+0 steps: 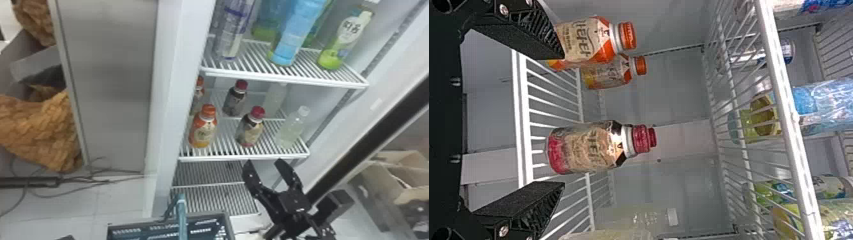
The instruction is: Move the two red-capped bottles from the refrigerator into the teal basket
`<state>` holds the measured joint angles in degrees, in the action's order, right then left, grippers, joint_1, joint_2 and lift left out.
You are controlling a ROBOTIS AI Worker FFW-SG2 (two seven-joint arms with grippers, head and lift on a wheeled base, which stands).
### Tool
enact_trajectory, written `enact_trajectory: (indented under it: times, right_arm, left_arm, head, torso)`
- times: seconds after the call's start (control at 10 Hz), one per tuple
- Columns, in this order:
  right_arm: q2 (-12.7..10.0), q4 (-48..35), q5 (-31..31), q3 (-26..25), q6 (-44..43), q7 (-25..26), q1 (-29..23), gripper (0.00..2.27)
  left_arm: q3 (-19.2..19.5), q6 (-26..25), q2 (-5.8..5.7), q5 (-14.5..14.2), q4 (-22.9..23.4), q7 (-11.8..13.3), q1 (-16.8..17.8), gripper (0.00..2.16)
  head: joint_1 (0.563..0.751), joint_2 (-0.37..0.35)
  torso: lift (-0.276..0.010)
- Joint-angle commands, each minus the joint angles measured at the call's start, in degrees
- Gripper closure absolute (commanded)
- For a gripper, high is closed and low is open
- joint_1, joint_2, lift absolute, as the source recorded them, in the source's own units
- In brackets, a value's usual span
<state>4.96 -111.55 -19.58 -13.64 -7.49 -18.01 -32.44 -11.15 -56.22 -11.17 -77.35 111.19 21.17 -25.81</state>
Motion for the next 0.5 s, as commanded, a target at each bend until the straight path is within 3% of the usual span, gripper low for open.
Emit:
enact_trajectory:
  times: [0.0,0.4]
  right_arm:
    - [-0.1,-0.2,0.5,0.2,-0.7,1.0,0.0,0.11]
    - [-0.2,3.9,1.2,0.2,-5.4,3.9,2.8,0.11]
  left_arm:
    - [-0.4,0.0,-0.08,0.0,0.1,-0.1,0.4,1.15]
    - [-0.6,0.0,0.27,-0.2,0.1,-0.3,0.6,1.15]
  head:
    - [0.695,-0.350]
    - [0.695,-0.350]
  torso:
    - [-0.228]
    - [-0.228]
